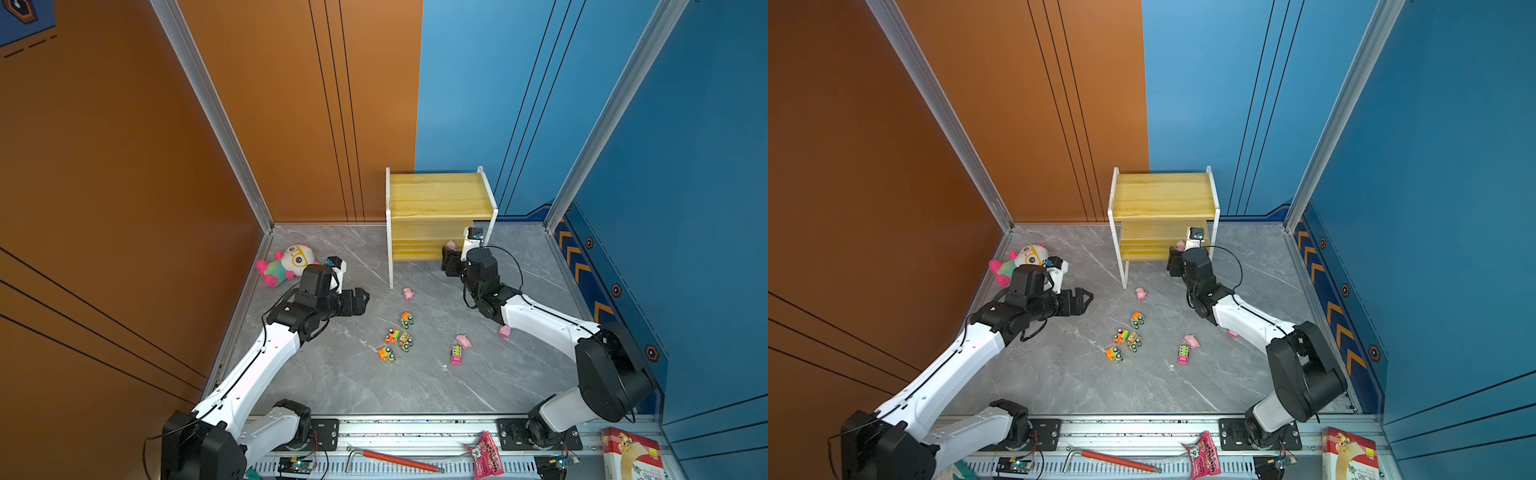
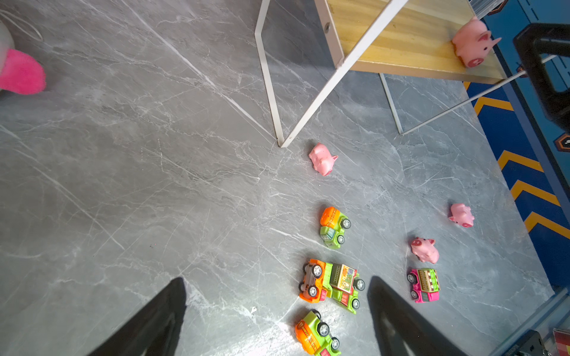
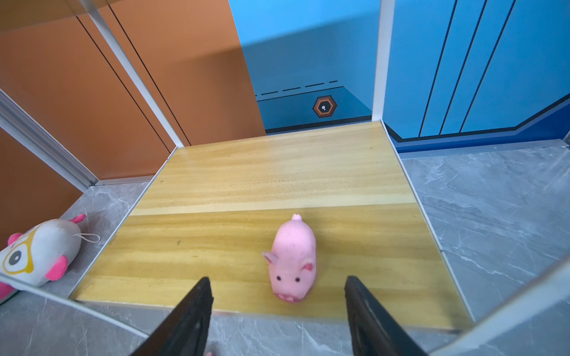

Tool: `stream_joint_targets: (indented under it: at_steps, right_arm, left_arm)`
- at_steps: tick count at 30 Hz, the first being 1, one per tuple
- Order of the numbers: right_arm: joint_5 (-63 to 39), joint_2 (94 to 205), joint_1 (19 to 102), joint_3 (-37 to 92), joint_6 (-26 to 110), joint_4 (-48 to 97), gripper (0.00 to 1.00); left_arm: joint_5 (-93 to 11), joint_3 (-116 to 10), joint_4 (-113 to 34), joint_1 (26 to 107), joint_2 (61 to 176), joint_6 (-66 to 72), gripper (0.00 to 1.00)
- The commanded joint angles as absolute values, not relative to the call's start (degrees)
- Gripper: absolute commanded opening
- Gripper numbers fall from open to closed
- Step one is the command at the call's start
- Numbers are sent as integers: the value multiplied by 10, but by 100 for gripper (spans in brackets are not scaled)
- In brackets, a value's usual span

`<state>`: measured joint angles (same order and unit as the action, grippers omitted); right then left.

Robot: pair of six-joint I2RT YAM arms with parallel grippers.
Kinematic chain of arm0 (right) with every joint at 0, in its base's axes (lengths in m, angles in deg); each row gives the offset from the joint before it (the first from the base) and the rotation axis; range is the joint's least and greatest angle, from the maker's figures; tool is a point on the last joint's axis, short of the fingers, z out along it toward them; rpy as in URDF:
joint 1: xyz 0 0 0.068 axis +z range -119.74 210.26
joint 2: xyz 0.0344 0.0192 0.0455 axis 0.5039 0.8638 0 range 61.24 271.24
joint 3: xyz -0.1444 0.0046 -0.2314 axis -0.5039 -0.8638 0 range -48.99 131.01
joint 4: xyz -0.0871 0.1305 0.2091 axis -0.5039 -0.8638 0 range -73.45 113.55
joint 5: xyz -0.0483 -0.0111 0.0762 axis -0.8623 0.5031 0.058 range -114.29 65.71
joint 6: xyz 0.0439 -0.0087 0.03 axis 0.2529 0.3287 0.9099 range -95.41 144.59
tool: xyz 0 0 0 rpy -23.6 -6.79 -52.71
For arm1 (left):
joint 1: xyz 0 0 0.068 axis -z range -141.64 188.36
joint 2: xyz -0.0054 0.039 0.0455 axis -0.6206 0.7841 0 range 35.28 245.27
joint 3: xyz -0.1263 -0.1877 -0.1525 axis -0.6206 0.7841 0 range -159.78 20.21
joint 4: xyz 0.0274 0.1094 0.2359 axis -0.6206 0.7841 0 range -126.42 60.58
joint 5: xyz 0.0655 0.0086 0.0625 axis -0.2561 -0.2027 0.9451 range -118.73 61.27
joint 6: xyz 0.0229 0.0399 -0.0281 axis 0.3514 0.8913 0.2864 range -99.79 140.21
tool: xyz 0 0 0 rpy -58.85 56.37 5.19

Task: Organize plastic toys on shelves
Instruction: Place the plastic toy on the shelf, then move the plastic toy to the center of the table.

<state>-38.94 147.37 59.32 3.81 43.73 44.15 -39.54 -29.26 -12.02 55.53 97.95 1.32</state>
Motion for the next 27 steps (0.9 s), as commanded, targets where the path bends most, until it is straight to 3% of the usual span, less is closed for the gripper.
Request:
stream_joint_targets:
  at_steps: [1,14,21,27]
  right_arm:
    - [-361,1429,600,10,452,386,68]
    - [-308,1370,672,-107,507,331,67]
    - [-293,1444,701,-98,557,375,65]
    - [-293,1551,723,-66,613,455,57]
  left_arm:
    - [-405,-286,-123,551,977,12,92]
    - [-406,-287,-125,550,984,11,92]
    - [-408,-289,-124,551,988,11,92]
    - [-406,-287,-124,551,989,12,92]
